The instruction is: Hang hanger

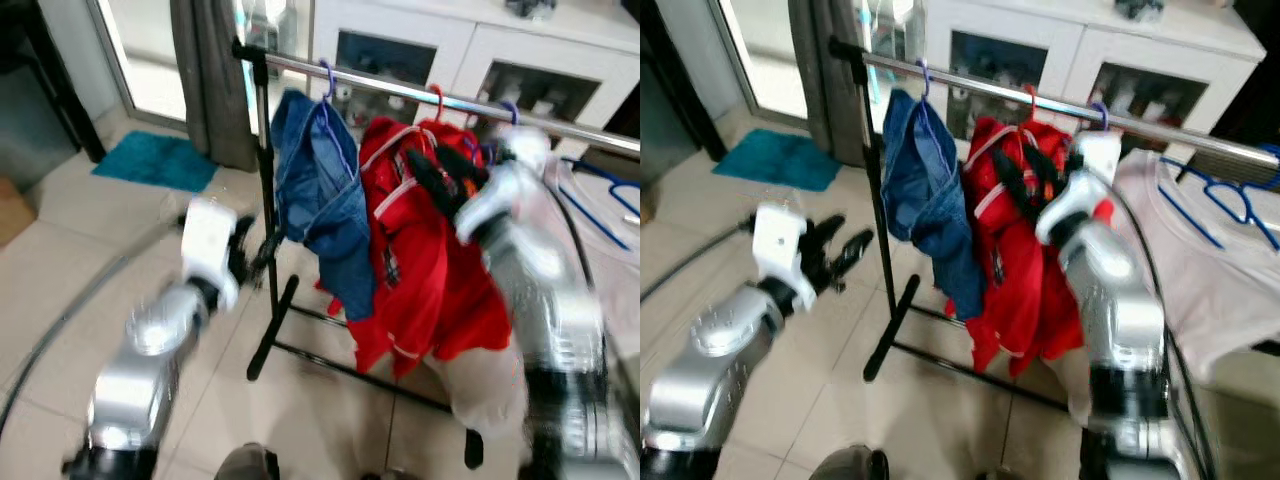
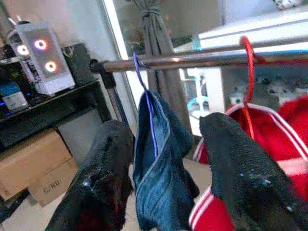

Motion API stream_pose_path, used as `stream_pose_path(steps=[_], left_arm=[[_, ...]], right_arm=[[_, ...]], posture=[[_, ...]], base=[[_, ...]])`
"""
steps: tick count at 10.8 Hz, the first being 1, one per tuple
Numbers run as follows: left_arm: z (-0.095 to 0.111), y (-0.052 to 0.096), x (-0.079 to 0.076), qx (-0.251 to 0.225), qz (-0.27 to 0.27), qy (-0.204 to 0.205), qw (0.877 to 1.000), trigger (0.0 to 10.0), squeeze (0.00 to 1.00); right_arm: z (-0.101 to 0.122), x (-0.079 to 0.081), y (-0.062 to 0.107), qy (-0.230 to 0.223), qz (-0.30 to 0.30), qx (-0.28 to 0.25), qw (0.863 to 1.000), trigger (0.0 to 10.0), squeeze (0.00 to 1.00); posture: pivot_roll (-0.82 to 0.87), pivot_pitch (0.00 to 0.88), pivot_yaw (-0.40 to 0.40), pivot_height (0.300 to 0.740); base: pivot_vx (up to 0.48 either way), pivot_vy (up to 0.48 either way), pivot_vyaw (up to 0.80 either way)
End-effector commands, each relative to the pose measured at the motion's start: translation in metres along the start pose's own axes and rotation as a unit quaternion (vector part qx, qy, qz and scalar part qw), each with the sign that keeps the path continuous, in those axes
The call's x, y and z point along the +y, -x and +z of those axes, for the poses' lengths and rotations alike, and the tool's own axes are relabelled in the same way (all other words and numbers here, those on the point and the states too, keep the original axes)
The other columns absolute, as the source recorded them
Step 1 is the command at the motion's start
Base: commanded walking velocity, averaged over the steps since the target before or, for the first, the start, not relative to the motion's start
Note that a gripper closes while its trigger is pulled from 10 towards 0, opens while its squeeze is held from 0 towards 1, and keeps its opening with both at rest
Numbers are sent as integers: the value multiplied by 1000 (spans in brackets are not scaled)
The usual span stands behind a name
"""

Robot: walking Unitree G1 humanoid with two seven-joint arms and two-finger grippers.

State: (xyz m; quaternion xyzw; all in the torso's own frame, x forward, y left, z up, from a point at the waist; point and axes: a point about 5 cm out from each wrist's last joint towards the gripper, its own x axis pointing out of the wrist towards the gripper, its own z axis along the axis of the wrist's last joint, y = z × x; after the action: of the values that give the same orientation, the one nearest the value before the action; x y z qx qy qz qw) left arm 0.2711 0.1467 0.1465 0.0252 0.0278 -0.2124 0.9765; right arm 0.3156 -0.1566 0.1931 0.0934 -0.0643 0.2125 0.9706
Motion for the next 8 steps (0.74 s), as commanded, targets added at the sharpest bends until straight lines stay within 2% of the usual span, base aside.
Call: stream_pose_path(steps=[1, 2, 3, 4, 5, 6, 7, 8], left_arm=[[-1, 1, -5, 3, 14, 0, 1000, 10000, 0], [-11, 5, -6, 19, 26, -10, 999, 10000, 0], [-29, 12, -4, 45, 41, -44, 997, 10000, 0], [-38, 12, -7, 52, 35, -43, 997, 10000, 0], [-42, 11, -12, 50, 41, -14, 998, 10000, 0], [-48, 18, -16, 38, 51, -14, 998, 10000, 0], [-52, 22, -16, 28, 52, -15, 998, 10000, 0], [-60, 28, -14, 39, 65, -18, 997, 10000, 0]], right_arm=[[-9, 9, 18, 12, -8, 16, 1000, 10000, 1000], [-34, 15, 40, 33, -25, 67, 997, 10000, 1000], [-60, 13, 73, 44, -75, 125, 988, 10000, 1000], [-79, 3, 100, 23, -137, 154, 978, 10000, 1000], [-88, 4, 117, 28, -148, 175, 973, 10000, 1000], [-86, 3, 127, 24, -178, 158, 971, 10000, 0], [-86, 1, 131, 27, -193, 153, 969, 10000, 0], [-92, 2, 132, 18, -194, 160, 968, 10000, 0]], posture=[[93, 0, -33, 740], [87, 0, -34, 740], [71, 0, -29, 740], [50, 0, -2, 740], [34, 0, 22, 740], [13, 0, 33, 740], [13, 0, 30, 740], [19, 0, 14, 740]], base=[[0, 0, 0], [0, 0, 0], [0, 0, 0], [0, 0, 0], [0, 0, 0], [0, 0, 0], [0, 0, 0], [0, 0, 0]])
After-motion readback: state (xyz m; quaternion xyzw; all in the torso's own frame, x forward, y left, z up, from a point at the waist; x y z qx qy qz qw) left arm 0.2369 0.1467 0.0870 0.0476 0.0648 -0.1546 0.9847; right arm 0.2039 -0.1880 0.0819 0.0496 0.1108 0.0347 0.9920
